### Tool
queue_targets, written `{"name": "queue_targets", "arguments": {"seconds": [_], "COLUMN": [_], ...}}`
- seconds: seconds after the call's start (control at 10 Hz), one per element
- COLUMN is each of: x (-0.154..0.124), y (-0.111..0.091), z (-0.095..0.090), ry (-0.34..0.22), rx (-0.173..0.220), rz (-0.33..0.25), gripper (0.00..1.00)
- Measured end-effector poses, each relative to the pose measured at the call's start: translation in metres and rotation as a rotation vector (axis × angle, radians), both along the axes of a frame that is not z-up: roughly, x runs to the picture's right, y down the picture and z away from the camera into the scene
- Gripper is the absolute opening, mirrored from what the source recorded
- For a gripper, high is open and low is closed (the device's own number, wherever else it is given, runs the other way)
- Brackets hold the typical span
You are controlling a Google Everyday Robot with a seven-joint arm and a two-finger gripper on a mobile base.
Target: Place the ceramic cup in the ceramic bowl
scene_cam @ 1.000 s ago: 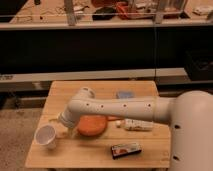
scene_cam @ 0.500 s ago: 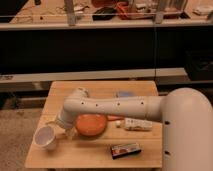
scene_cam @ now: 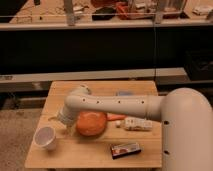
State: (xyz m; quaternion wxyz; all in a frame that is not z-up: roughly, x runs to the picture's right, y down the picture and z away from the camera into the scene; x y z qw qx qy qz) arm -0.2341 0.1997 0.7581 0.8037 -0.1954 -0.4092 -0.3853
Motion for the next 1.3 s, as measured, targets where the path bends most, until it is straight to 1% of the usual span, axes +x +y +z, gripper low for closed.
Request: {"name": "queue_targets", "arguments": {"seconds": [0.1,0.2,0.3,0.4,0.5,0.6,0.8,0.9,1.0,1.3], "x": [0.001,0.0,-0.004,-0.006,-0.006,-0.005,0.0,0.004,0.006,0.004], "y": [-0.006,-0.009,-0.008,-0.007,-0.006,-0.007,-0.008,-0.009,-0.006,0.002], "z": [0.003,0.002,-0.003,-0.01,-0.015,-0.027,-0.041,-0.045,-0.05,-0.056], "ry": [-0.006,-0.035,-0.079,-0.121,-0.147,-0.188,-0.236,-0.255,-0.289,-0.36], "rx": [-0.001,0.013,0.042,0.08,0.11,0.166,0.234,0.258,0.29,0.333], "rz": [0.014,0.009,-0.018,-0.047,-0.067,-0.098,-0.134,-0.149,-0.189,-0.282], "gripper": [0.8,0.8,0.8,0.8,0.8,0.8,0.8,0.8,0.8,0.8]}}
